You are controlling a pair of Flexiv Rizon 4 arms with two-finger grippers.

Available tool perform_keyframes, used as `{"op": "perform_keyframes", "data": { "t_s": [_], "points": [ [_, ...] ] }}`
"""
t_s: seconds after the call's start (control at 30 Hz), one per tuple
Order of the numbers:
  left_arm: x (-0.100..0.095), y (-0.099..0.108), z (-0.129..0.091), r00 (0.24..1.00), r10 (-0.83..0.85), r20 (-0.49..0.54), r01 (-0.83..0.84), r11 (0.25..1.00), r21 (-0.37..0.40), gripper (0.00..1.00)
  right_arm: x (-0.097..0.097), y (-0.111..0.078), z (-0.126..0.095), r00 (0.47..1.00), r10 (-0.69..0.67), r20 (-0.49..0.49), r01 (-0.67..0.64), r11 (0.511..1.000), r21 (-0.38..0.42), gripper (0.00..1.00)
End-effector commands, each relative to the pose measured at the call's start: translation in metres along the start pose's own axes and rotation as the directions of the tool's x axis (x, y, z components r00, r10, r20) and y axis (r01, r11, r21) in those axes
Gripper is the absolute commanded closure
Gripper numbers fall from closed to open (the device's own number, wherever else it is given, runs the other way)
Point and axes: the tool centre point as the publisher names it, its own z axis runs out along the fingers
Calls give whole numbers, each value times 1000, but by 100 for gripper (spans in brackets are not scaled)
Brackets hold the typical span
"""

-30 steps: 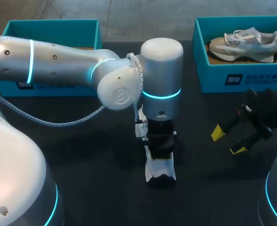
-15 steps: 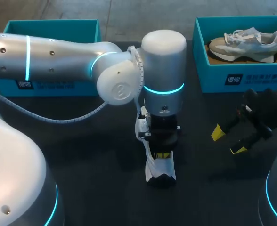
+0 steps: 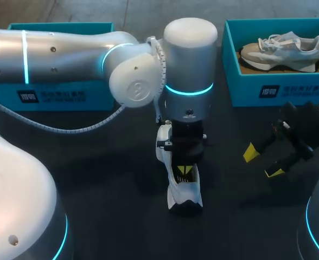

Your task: Take the shoe out of the shoebox, open the shoe tongue, remove and reinsert the insole, then place the shoe into the shoebox

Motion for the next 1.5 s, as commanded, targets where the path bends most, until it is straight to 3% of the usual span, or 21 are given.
{"op": "perform_keyframes", "data": {
  "t_s": [0.03,0.47,0.53,0.57,0.7,1.33,1.47,1.5],
  "points": [
    [0,4,3,1000,-9,6,9,1000,-4,100,0,-1,1,1000,1,2,-1,1000,-2,0],
    [3,14,11,999,-36,-17,35,999,-5,100,0,-1,1,1000,1,2,-1,1000,-2,0],
    [3,15,11,999,-38,-22,38,999,-6,87,0,-1,1,1000,1,2,-1,1000,-2,0],
    [3,16,11,999,-41,-26,40,999,-9,75,0,-1,1,1000,1,2,-1,1000,-2,0],
    [3,18,11,999,-46,-26,46,999,-11,65,0,-1,1,1000,1,2,-1,1000,-2,0],
    [12,23,2,998,-68,6,68,998,-17,63,0,-1,1,1000,1,2,-1,1000,-2,0],
    [13,25,3,998,-71,0,71,997,-20,61,0,-1,1,1000,1,2,-1,1000,-2,0],
    [14,26,3,997,-72,-3,72,997,-20,56,0,-1,1,1000,1,2,-1,1000,-2,0]
  ]
}}
